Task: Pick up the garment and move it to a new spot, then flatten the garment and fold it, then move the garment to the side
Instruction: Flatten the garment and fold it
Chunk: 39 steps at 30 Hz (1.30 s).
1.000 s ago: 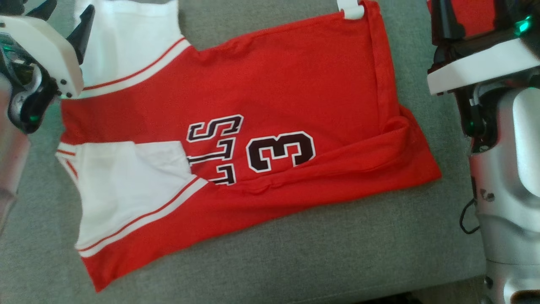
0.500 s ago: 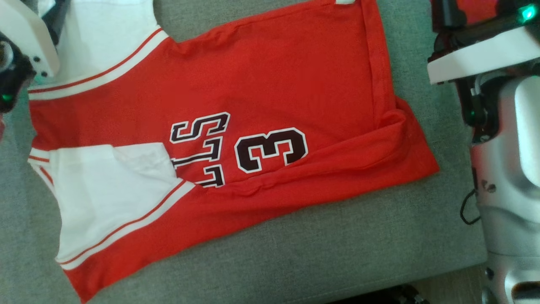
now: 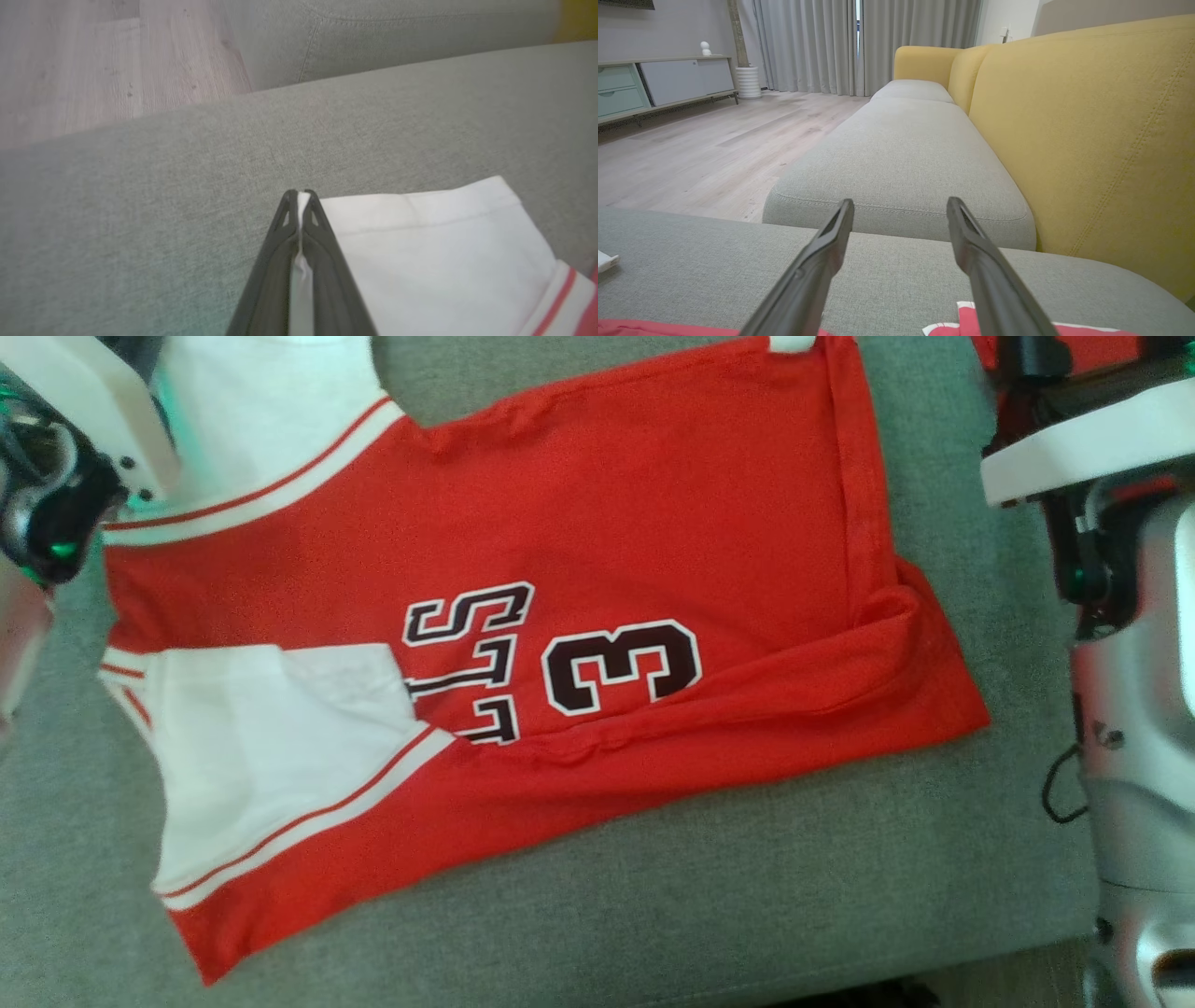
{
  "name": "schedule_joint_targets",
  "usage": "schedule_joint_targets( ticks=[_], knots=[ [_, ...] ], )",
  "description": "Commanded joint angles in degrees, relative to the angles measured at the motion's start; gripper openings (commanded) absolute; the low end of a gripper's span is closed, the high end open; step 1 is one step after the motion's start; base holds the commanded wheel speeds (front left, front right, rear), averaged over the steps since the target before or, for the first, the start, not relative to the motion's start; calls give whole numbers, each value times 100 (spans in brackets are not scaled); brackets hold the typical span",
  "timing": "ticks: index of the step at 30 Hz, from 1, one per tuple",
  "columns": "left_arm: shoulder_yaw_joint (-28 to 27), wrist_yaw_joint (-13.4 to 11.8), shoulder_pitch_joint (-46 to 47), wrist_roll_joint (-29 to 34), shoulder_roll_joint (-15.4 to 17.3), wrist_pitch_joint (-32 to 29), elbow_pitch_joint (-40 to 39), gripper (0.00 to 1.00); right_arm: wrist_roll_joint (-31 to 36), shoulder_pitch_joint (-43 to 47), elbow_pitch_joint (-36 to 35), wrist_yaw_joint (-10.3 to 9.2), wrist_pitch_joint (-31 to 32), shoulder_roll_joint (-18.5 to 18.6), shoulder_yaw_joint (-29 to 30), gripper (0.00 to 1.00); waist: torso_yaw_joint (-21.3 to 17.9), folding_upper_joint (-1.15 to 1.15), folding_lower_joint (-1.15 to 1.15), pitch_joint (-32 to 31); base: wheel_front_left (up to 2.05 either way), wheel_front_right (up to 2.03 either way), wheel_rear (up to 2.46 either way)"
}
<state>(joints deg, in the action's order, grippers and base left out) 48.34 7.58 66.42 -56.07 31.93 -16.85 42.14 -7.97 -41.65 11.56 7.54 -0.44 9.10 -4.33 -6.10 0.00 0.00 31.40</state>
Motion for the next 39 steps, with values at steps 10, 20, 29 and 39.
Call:
schedule_joint_targets(
  ticks=[10,20,29,39],
  knots=[
    [17,-9,-161,150,-109,1804,-278,0,-338,-47,274,-5,789,403,-234,100,691,0,0,-667,0,0,0],
    [536,-9,-573,309,-144,2479,-1022,0,-619,-149,1560,-5,1767,1049,-606,100,1388,0,0,-789,0,0,0],
    [797,-9,-666,338,-185,2403,-1353,0,-998,-427,2381,-5,2187,1300,-1021,100,1641,0,0,-751,0,0,0],
    [851,-37,-569,346,-177,2376,-1233,0,-1255,-717,2950,-5,2479,1387,-1605,100,1590,0,0,-708,0,0,0]
  ],
)
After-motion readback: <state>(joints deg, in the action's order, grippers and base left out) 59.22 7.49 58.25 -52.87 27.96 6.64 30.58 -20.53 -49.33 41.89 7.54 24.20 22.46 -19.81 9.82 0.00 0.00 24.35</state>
